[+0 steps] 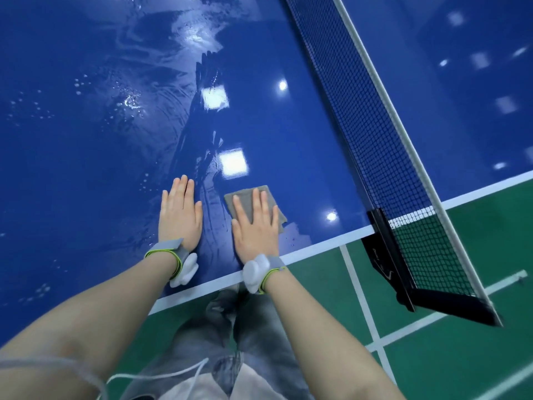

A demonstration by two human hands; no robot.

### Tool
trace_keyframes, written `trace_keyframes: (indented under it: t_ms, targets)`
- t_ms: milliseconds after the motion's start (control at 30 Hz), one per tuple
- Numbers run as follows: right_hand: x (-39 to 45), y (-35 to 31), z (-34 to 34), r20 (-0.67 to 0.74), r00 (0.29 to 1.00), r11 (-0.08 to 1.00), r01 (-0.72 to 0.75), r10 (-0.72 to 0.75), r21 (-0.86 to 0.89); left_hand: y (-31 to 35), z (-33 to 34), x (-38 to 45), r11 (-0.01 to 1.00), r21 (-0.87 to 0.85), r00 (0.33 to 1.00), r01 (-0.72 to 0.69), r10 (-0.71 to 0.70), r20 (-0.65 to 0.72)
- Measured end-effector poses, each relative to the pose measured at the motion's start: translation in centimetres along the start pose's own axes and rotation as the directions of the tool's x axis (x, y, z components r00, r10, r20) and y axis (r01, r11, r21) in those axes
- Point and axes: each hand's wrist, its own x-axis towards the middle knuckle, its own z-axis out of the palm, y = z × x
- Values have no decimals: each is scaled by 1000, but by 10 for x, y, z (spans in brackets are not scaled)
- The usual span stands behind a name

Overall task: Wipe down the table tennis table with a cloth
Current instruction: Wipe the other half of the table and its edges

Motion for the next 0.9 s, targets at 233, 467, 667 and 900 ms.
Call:
trace_keyframes:
  t_ms: [233, 467, 667, 900]
  targets:
    - [-12, 39, 7, -62, 994, 996, 91, -90, 7, 8, 4, -25, 999, -15, 999, 43, -43, 22]
    - [-23, 67, -9, 114, 986, 992, -125, 121, 24, 10, 7, -57, 999, -2, 998, 42, -42, 41]
    - [-47, 35, 0, -2, 998, 998, -63, 63, -14, 11, 6, -80, 999, 2, 998, 48, -48, 38]
    - [-66, 44, 12, 41, 983, 982, 181, -179, -53, 13, 8, -99, 996, -13, 994, 87, -86, 68]
